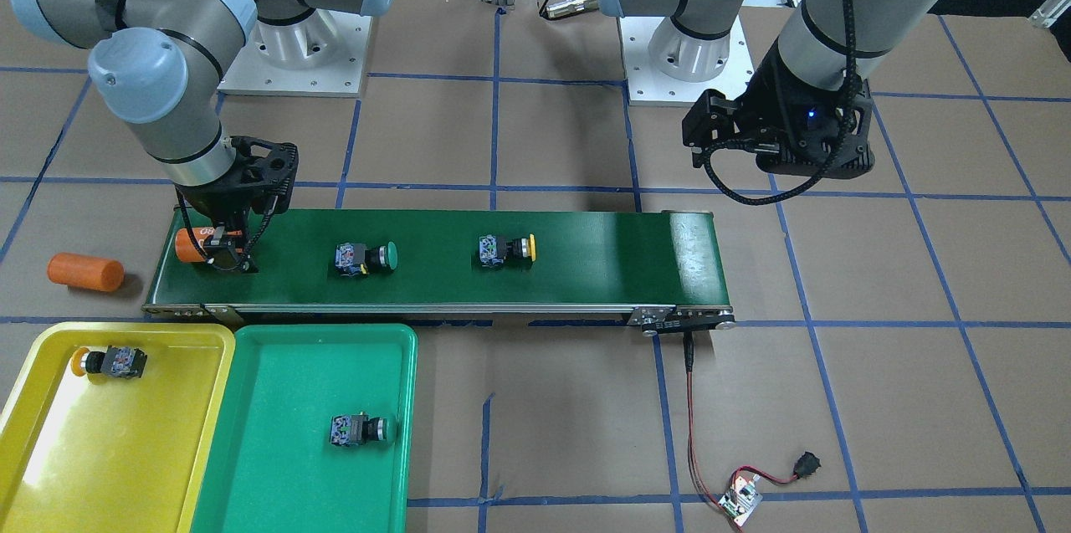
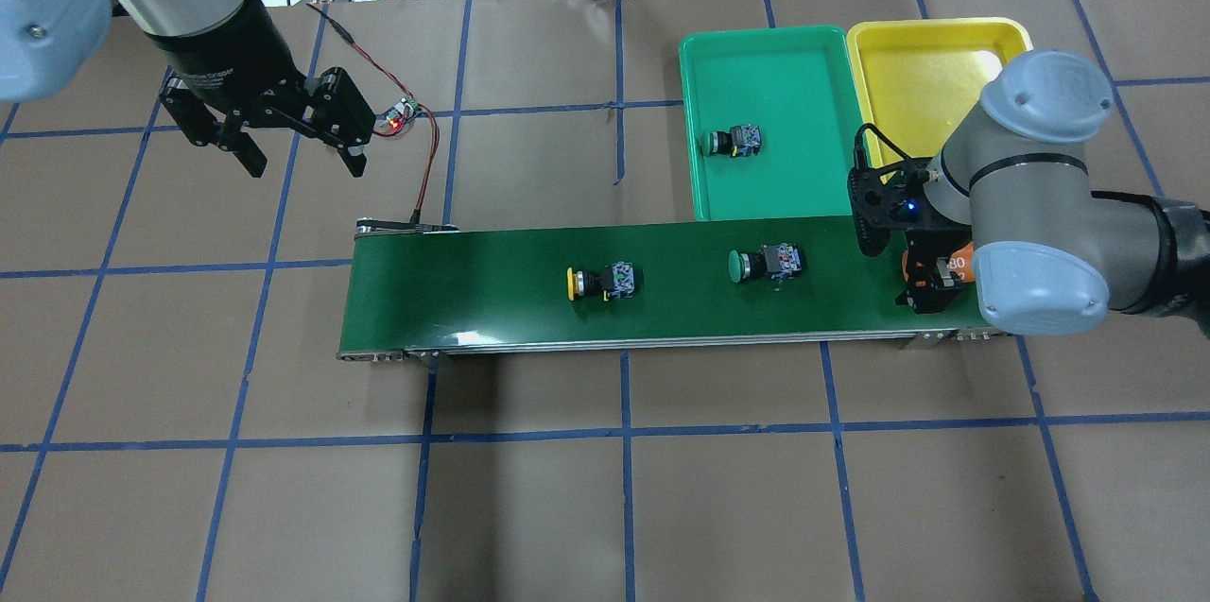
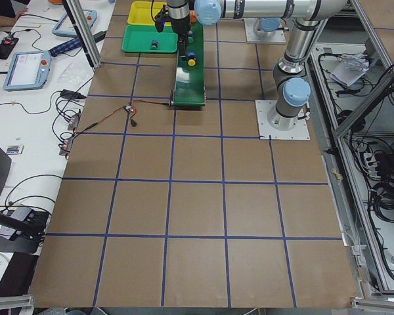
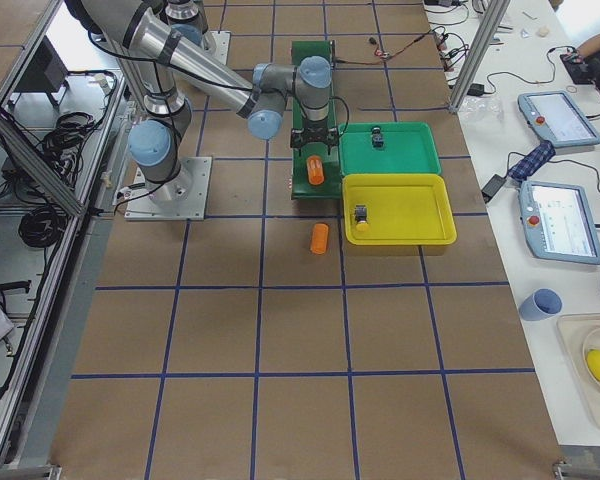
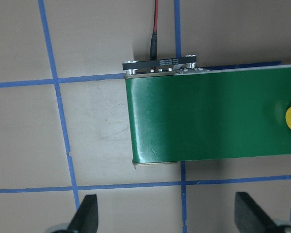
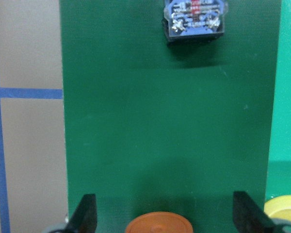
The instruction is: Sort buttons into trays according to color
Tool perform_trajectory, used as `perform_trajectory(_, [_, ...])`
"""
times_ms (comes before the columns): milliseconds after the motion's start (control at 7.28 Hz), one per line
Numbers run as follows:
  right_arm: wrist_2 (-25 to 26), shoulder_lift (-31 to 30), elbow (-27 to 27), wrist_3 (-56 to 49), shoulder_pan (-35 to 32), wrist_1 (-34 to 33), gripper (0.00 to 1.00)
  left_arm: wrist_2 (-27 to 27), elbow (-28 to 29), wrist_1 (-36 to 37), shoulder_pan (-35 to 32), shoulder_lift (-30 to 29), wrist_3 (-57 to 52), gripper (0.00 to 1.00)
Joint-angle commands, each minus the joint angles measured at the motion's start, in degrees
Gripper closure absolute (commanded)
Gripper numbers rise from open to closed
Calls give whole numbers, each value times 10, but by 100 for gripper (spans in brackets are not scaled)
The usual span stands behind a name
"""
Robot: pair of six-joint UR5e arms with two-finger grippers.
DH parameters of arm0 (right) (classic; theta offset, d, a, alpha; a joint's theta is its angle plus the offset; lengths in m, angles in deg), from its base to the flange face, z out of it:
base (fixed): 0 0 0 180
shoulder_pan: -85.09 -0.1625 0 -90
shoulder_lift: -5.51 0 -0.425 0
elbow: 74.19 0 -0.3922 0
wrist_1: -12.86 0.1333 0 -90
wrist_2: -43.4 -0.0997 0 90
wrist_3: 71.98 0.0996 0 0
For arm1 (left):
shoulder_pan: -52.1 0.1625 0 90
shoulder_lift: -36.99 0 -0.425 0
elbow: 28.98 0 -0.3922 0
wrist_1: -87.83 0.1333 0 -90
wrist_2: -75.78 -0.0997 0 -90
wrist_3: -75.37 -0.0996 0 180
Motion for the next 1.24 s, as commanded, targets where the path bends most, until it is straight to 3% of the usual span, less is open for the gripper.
perform_trajectory(0, [-1,3,0,1,0,0,0,-3,0,0,-15,2,1,0])
perform_trajectory(1098, [-1,11,-2,4,-5,-1,0,3,-1,1,-30,5,23,0])
